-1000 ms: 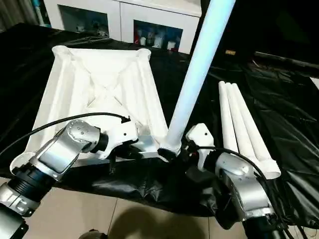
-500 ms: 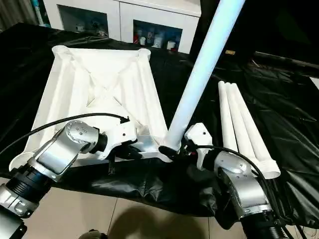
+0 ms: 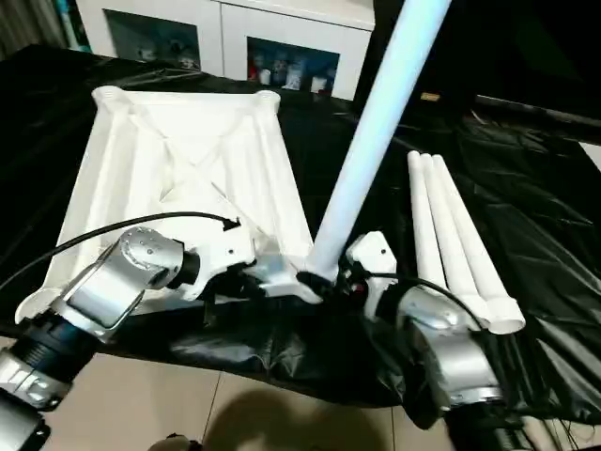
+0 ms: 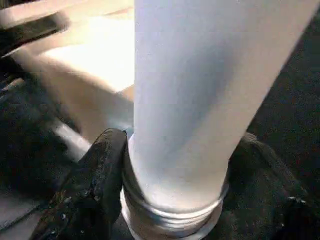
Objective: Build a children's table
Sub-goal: Rotate leg to tighten
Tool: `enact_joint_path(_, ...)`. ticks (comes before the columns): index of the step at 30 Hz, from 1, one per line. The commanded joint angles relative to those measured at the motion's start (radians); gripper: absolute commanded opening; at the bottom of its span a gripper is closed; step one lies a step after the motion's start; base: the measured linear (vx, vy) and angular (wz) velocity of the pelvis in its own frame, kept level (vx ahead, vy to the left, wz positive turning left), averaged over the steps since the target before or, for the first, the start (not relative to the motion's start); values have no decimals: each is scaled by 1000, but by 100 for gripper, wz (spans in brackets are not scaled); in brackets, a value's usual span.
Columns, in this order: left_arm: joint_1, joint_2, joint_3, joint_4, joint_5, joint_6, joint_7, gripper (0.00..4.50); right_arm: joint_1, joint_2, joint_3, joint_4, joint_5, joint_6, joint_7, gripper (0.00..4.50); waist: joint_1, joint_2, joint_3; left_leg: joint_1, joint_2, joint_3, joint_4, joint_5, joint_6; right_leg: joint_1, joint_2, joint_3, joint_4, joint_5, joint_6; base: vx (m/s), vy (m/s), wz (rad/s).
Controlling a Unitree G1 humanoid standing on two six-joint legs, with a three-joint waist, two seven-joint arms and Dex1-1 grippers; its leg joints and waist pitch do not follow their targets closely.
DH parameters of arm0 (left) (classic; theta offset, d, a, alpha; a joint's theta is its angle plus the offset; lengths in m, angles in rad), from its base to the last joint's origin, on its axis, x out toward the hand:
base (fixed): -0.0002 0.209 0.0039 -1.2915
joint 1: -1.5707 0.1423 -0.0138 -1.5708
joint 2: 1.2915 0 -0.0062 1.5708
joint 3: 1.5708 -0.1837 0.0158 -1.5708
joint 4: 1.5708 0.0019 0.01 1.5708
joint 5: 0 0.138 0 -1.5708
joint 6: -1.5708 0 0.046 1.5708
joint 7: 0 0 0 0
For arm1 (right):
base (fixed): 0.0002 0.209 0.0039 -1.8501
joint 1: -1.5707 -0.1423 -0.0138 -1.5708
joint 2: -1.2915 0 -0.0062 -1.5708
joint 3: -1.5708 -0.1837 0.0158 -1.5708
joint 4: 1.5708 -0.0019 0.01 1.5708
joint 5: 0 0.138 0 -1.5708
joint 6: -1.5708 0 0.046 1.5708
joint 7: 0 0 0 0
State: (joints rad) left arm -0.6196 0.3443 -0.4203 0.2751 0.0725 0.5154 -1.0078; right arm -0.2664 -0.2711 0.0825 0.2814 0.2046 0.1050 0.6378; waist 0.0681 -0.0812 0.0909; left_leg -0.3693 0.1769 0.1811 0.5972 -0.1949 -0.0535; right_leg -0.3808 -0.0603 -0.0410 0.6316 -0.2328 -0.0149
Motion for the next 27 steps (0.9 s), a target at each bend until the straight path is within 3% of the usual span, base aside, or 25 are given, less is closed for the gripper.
enact_joint_path(1,-29,-50,21,44,-17,3,69,0,2,27,-16,108,-34,39,-112,268,-3,11,-37,16,60,-28,-92,-212,0,27,-93,52,-95,-222,-217,0,0,0)
enact_joint_path(3,-65,-113,45,116,-12,28,157,0,-42,79,-27,180,-63,41,-226,267,-9,17,-31,12,59,-27,-93,-212,-2,21,-92,55,-97,-222,-209,0,0,0)
enact_joint_path(7,-124,-201,63,229,17,55,290,0,-124,151,-32,293,-111,43,-407,267,-19,17,-29,12,56,-29,-96,-228,-18,20,-91,55,-101,-253,-193,0,0,0)
enact_joint_path(11,-158,-266,77,290,31,56,362,0,-195,214,-52,369,-118,53,-502,267,-22,16,-30,11,53,-27,-93,-196,2,23,-90,57,-100,-196,-180,0,0,0)
enact_joint_path(14,-160,-274,65,301,35,40,359,0,-216,235,-62,392,-113,46,-513,267,-23,16,-32,10,54,-25,-92,-151,27,27,-88,55,-92,-99,-193,0,0,0)
enact_joint_path(17,-157,-272,61,305,33,33,353,0,-223,240,-68,403,-107,39,-505,267,-24,17,-31,10,56,-25,-93,-135,39,28,-88,54,-90,-58,-205,0,0,0)
enact_joint_path(22,-144,-253,53,310,39,10,329,0,-247,235,-82,445,-112,12,-505,267,-32,19,-27,13,61,-27,-103,-219,18,23,-92,54,-104,-191,-200,0,0,0)
enact_joint_path(26,-136,-248,52,304,39,8,321,0,-253,230,-89,443,-99,6,-470,267,-32,17,-33,13,62,-25,-104,-185,26,25,-92,54,-105,-156,-199,0,0,0)
enact_joint_path(27,-134,-245,50,300,38,8,315,0,-253,228,-92,433,-88,9,-448,302,-32,17,-33,13,63,-25,-104,-184,28,25,-93,54,-104,-153,-200,0,0,0)
